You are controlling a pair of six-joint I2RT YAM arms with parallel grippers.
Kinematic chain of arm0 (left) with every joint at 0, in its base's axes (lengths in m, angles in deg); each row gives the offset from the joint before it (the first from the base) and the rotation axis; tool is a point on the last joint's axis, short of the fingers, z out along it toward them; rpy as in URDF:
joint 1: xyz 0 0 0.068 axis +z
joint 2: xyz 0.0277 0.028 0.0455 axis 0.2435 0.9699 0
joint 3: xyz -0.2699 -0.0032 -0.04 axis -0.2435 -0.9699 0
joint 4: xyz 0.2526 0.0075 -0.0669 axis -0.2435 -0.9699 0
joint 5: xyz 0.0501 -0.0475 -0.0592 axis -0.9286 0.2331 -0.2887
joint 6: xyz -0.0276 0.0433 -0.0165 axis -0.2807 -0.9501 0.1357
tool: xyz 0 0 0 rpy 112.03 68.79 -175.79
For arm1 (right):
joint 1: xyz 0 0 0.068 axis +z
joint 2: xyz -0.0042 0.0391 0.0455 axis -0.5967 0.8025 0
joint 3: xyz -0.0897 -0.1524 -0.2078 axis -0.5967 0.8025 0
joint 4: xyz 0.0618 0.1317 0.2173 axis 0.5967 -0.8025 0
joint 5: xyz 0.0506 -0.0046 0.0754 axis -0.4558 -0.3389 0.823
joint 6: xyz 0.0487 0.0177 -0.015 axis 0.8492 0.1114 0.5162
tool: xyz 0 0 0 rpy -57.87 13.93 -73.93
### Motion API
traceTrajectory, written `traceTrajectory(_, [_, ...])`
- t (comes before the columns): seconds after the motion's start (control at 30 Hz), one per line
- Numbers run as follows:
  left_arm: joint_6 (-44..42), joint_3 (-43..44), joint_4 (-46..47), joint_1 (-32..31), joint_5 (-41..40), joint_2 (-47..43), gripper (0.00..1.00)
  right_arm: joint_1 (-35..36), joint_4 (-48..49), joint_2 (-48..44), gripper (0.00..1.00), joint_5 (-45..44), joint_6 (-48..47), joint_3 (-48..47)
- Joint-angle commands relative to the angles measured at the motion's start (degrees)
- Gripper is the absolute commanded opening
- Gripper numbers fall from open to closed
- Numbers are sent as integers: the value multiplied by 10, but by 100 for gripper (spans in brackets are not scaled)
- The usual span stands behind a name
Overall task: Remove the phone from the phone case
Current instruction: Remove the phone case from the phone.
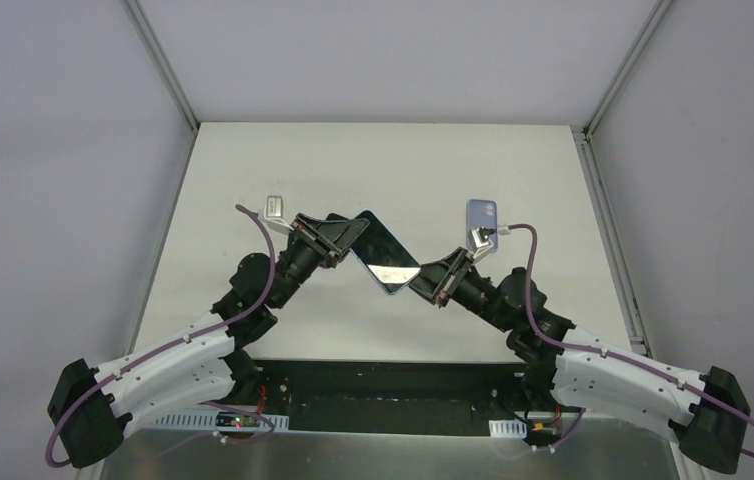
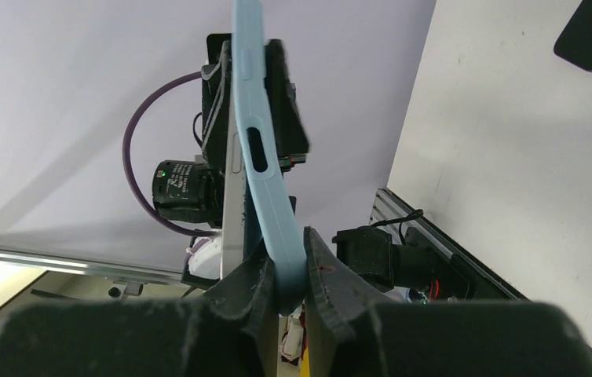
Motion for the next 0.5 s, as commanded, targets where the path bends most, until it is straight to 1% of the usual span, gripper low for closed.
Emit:
traceTrajectory(0.0, [-45, -6, 24, -10, 18, -4, 34, 3, 47, -29, 0, 10, -19, -18])
traceTrajectory(0.1, [-57, -12, 24, -10, 5, -12, 50, 3, 57, -40, 0, 10, -23, -8])
traceTrajectory(0.2, [-60, -21, 23, -9, -14, -16, 60, 3, 54, -45, 0, -8, -20, -5])
traceTrajectory(0.27, [-68, -25, 20, -8, -21, -21, 70, 3, 51, -46, 0, -9, -17, -2])
traceTrajectory(0.37, [-96, -38, 14, -5, -45, -44, 72, 1, 35, -61, 0, -18, -16, 5])
traceTrajectory(0.47, [-128, -59, 7, -3, -93, -87, 75, -3, 13, -83, 0, -29, -16, 15])
